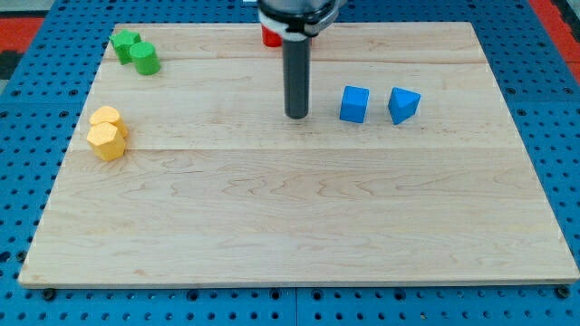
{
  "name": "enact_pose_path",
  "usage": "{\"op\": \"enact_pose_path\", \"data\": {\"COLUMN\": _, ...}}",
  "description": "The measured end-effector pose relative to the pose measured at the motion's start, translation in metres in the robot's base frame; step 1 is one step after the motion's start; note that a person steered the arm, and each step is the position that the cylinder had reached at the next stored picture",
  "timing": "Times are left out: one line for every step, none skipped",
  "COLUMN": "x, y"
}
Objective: Separate the yellow hexagon from the yellow heart
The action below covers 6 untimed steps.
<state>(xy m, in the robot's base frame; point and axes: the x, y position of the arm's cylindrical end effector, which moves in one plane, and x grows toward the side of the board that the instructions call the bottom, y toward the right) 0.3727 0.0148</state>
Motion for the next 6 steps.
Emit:
{"op": "enact_pose_path", "data": {"x": -0.021, "y": 0.039}}
{"op": "enact_pose_path", "data": {"x": -0.007, "y": 0.077}}
{"op": "enact_pose_path", "data": {"x": 0.002, "y": 0.054}}
{"op": "enact_pose_path", "data": {"x": -0.001, "y": -0.060}}
{"op": "enact_pose_path", "data": {"x": -0.004, "y": -0.160}}
{"op": "enact_pose_path", "data": {"x": -0.003, "y": -0.259}}
